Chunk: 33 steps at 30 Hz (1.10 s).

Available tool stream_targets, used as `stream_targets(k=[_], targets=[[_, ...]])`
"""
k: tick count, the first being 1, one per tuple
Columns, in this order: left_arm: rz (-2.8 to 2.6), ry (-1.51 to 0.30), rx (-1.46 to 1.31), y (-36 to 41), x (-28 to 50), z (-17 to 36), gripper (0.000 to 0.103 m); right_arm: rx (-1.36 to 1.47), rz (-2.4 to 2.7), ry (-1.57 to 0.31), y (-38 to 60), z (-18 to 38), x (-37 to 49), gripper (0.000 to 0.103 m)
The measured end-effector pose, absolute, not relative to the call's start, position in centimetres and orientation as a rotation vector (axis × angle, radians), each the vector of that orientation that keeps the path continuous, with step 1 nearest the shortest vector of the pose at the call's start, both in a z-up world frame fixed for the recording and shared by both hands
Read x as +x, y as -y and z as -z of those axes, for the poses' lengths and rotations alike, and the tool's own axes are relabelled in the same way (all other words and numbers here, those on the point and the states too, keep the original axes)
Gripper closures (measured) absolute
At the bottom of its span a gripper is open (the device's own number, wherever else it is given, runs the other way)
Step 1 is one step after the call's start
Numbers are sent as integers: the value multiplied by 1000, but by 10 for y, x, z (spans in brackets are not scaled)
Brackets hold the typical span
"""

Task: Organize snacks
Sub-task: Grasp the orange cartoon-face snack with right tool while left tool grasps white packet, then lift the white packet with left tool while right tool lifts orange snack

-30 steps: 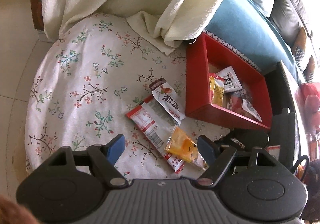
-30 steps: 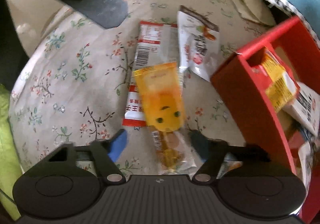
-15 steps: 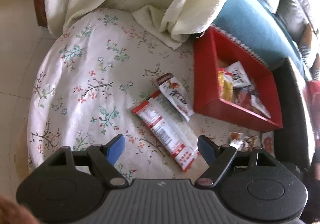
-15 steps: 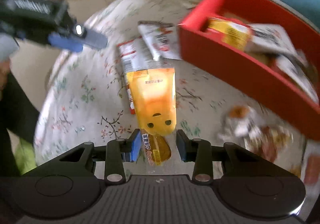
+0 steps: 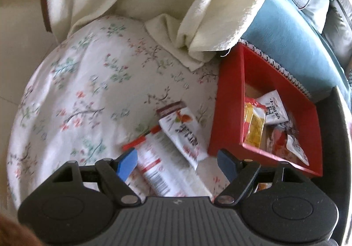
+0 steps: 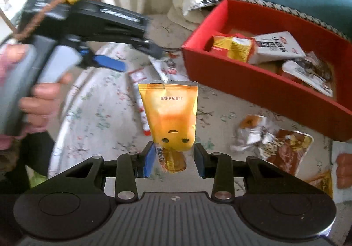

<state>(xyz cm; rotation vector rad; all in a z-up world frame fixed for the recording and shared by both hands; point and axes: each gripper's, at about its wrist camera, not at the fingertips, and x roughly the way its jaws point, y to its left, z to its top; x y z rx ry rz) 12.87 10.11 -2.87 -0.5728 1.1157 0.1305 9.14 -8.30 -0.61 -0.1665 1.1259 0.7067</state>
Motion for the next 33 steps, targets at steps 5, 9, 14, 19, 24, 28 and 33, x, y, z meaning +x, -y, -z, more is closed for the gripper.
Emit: stream_targets(k=[5,9,14,19,24,28,33], targets=[[-124,-1138,-614,-111,150,54,36,-152,-700,-1148,86,10,89,55],[-42,-1133,-615,-104,159,58,56,-137,-684,-1155,89,10,92,55],[24,-1146,-671,-103,155,65,80,-148,-686,-1163,85,12,92,55],[-15,-1147,-705,-109,155,73,94,-165,-653,-1173,83,19,98,52],[-54,-1096,-665,-102,164,74,89,-186,-673,-1126,66,17,107,41],[-44,-1070,-634,-93,170,77,81,-231,-703,-1117,46,25,112,32],[-40,-1059,-573,-91,174,75,87,-355,-678,-1148,21,55,116,36]])
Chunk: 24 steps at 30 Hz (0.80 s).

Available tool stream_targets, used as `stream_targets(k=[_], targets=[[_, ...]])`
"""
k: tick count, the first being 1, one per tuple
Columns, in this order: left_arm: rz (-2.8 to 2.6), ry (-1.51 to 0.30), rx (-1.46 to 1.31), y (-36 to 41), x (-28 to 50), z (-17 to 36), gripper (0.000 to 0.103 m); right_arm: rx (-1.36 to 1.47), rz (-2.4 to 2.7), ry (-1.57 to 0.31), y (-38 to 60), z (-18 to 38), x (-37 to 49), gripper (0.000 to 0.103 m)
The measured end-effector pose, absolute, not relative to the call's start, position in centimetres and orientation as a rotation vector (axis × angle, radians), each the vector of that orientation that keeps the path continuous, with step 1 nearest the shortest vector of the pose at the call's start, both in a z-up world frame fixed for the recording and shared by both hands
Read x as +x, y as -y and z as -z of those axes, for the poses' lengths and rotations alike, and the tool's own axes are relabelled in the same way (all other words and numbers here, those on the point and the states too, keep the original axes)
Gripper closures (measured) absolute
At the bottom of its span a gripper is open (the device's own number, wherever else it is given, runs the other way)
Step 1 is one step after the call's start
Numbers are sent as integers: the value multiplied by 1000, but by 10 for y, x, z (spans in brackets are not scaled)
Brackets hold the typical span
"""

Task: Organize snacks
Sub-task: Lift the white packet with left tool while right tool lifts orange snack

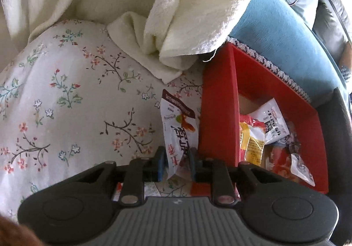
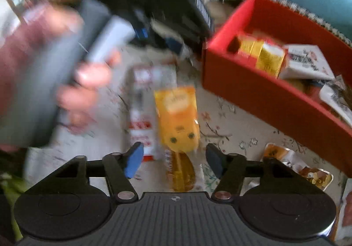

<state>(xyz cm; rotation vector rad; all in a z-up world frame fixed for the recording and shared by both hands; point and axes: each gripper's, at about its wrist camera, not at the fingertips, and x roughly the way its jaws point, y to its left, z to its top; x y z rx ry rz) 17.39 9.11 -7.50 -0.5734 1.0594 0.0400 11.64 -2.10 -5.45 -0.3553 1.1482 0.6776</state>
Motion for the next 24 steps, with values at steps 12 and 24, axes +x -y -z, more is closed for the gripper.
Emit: stream_targets(k=[12,24], targets=[[41,-1086,-598,-107,141,47,91,-131,-689,-1197,58,38,117,59],[57,-1102,-547,-112,106,36,91,-25,-706,-1180,80,18,112,63]])
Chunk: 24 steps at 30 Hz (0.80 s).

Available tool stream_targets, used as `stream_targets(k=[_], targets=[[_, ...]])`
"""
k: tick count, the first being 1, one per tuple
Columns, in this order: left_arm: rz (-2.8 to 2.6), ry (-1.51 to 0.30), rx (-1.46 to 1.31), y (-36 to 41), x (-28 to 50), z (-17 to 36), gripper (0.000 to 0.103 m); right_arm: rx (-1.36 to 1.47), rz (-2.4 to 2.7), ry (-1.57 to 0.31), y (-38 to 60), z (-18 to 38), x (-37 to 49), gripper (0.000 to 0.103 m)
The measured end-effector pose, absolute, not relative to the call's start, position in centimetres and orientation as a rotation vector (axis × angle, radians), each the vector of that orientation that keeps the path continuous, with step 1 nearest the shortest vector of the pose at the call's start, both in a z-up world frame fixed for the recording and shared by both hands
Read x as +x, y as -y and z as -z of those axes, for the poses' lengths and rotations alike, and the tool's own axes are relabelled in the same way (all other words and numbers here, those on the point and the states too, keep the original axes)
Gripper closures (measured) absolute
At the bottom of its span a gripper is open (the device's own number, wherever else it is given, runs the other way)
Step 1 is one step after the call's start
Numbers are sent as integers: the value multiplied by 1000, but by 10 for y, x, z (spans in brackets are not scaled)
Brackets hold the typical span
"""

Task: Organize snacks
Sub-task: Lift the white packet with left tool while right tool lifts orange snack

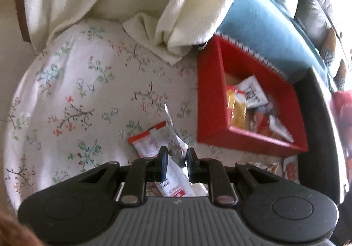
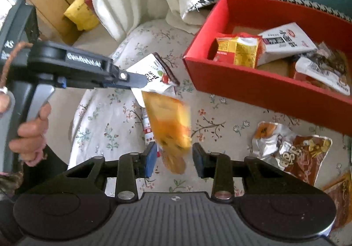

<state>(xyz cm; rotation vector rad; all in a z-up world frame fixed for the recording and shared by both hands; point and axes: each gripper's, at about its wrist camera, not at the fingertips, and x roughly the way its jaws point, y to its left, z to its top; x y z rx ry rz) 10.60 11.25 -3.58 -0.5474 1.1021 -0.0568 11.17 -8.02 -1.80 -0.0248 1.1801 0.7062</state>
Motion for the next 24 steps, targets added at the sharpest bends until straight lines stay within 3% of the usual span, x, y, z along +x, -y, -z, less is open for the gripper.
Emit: stream_targets(k=[4,6,8,14,16,18,19,21,24], targets=[[7,-1126,-532,-108,115,52,81,-52,-693,-1201,74,26,112,63],[-15,-1142,-529,-107,121,57,64,-75,-667,-1211,71,32,114,61],[-4,-1141,-517,-101,127,58,55,-79,-665,-1219,68,36,119,59],[-21,-1150,-248,-64,137,56,36,-146,-650,-1225,53,44,125,37],[-51,-1163,-109,-50,138,61,36,-187,-654,-1236,46,52,122,34],[-66,-1149,-1,-40,135,65,49,-221,-657,-1219,41,53,120,36],[-55,-1131,25,-36,134,63,54,-214,-660,-1223,41,53,121,39],[-50,-1124,54,-32,133,59,56,-204,-648,-1227,45,52,122,58],[-51,-1109,52,-37,128,52,56,-177,-641,-1241,55,49,123,58]])
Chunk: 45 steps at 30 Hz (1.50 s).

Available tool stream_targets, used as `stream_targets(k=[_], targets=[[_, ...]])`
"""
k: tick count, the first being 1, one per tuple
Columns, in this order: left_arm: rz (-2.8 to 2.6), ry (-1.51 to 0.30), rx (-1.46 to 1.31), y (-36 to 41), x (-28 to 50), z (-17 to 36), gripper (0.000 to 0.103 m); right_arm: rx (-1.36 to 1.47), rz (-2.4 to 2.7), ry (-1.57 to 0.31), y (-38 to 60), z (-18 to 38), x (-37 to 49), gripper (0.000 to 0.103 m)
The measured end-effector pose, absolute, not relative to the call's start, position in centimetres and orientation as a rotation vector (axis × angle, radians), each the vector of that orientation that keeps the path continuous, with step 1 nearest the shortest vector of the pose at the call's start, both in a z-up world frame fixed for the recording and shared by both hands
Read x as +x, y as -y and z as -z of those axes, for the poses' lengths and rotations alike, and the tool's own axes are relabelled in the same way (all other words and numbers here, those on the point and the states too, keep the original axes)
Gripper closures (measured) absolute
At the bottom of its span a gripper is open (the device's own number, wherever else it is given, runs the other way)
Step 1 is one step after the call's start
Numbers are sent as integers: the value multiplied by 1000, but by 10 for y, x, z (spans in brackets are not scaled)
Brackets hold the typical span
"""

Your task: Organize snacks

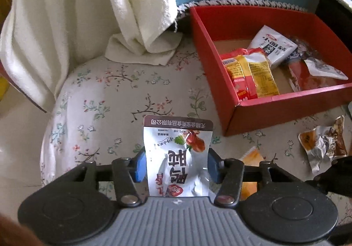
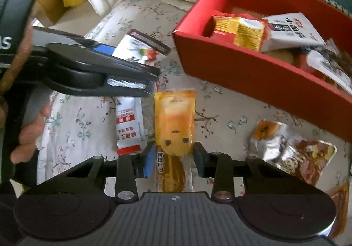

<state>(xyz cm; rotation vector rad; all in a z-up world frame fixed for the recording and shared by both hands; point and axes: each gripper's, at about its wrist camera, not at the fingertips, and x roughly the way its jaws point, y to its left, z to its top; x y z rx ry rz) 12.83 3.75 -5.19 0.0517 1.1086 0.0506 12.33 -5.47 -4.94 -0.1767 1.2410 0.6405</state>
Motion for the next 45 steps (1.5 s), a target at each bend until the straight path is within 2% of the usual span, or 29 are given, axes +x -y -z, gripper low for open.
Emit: stream_targets(k=[8,16,17,18,22,24,26,27,28,30,32,34,35,36,38,45], targets=[[-23,-1096,-148,-66,121,30,56,-112,-617,-1195,73,35,122,58],[18,-1050,-193,-69,115,13,56,-37,-591,-1118,91,11,130,58],[24,-1047,-195,-68,115,12,56,-29,-590,-1109,92,8,131,68],[29,-1043,-197,-68,114,10,56,-17,-589,-1100,94,6,132,71],[47,-1027,-200,-65,113,5,56,3,-567,-1067,98,0,136,70],[43,-1030,-197,-64,113,6,56,0,-530,-1071,98,7,140,58],[39,-1045,-204,-63,115,10,56,32,-533,-1105,94,18,145,51],[40,-1054,-210,-62,116,12,56,25,-523,-1104,90,21,145,41],[43,-1059,-214,-62,116,13,56,-1,-513,-1105,83,23,145,37],[41,-1062,-223,-62,117,14,56,-74,-511,-1087,65,24,141,15],[41,-1054,-226,-63,117,12,56,-142,-524,-1050,45,25,136,11],[37,-1050,-228,-65,116,11,56,-201,-530,-1033,30,32,138,15],[35,-1050,-231,-67,116,10,56,-231,-517,-1040,24,38,140,25],[32,-1050,-235,-69,115,10,56,-242,-509,-1071,23,45,144,43],[24,-1050,-246,-74,114,9,56,-210,-507,-1134,30,51,148,56],[40,-1013,-268,-79,113,-3,56,-95,-527,-1060,60,12,139,56]])
